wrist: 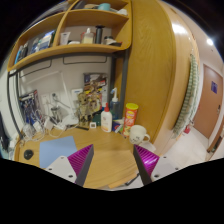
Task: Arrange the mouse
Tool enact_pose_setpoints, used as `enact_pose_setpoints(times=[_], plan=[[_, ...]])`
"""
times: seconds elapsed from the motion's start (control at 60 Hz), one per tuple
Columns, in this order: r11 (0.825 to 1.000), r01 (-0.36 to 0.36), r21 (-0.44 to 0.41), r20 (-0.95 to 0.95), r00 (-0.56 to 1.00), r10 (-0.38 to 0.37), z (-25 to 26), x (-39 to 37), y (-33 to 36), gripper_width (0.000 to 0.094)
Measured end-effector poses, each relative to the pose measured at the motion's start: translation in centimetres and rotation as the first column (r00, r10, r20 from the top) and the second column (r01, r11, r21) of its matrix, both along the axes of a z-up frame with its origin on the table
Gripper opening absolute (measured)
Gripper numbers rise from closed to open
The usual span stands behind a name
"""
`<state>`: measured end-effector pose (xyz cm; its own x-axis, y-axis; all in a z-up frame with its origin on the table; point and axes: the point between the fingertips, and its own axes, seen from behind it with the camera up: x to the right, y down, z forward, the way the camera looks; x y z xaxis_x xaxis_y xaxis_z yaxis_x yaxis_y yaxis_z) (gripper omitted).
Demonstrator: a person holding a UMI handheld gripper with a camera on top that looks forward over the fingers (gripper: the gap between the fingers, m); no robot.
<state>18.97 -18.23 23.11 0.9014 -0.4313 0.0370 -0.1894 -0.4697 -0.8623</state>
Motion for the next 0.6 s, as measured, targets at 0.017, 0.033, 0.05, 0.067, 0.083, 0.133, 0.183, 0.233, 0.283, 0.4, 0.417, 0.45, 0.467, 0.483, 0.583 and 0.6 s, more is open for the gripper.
enact_pose_setpoints(times=[0.017,0.033,0.05,0.067,0.083,0.133,0.183,0.233,0.283,0.4,0.417,0.45,0.467,0.483,0.583,0.6], plan=[[1.0,-0.008,-0.009,-0.001,1.0,0.008,-0.3,-0.5,0.0,0.0806],[1.0,-0.017,-0.016,-0.002,1.0,0.017,-0.7,-1.2,0.1,0.0806],[0.999,-0.028,-0.023,-0.003,1.0,0.028,-1.2,-2.0,0.3,0.0806],[0.999,-0.037,-0.029,-0.003,0.999,0.037,-1.7,-2.9,0.5,0.0807],[0.998,-0.047,-0.035,-0.004,0.999,0.047,-2.3,-3.8,0.6,0.0806],[0.995,-0.084,-0.053,-0.011,0.996,0.083,-3.9,-6.5,1.3,0.0806],[0.989,-0.126,-0.072,-0.028,0.992,0.125,-5.6,-9.7,2.0,0.0806],[0.981,-0.17,-0.088,-0.049,0.985,0.167,-7.2,-13.4,2.7,0.0804],[0.972,-0.215,-0.1,-0.08,0.975,0.207,-8.6,-17.3,3.3,0.0803],[0.94,-0.318,-0.123,-0.141,0.943,0.301,-11.2,-26.5,5.0,0.0812],[0.935,-0.332,-0.128,-0.149,0.938,0.313,-11.6,-27.8,5.3,0.0815],[0.925,-0.353,-0.136,-0.163,0.93,0.331,-12.2,-30.3,6.0,0.0813],[0.922,-0.362,-0.14,-0.169,0.926,0.338,-12.6,-31.4,6.3,0.0819],[0.918,-0.37,-0.143,-0.175,0.922,0.345,-12.9,-32.5,6.6,0.0817],[0.895,-0.423,-0.143,-0.214,0.896,0.389,-14.3,-38.9,8.8,0.0815],[0.891,-0.432,-0.143,-0.221,0.891,0.396,-14.6,-39.9,9.2,0.0814]])
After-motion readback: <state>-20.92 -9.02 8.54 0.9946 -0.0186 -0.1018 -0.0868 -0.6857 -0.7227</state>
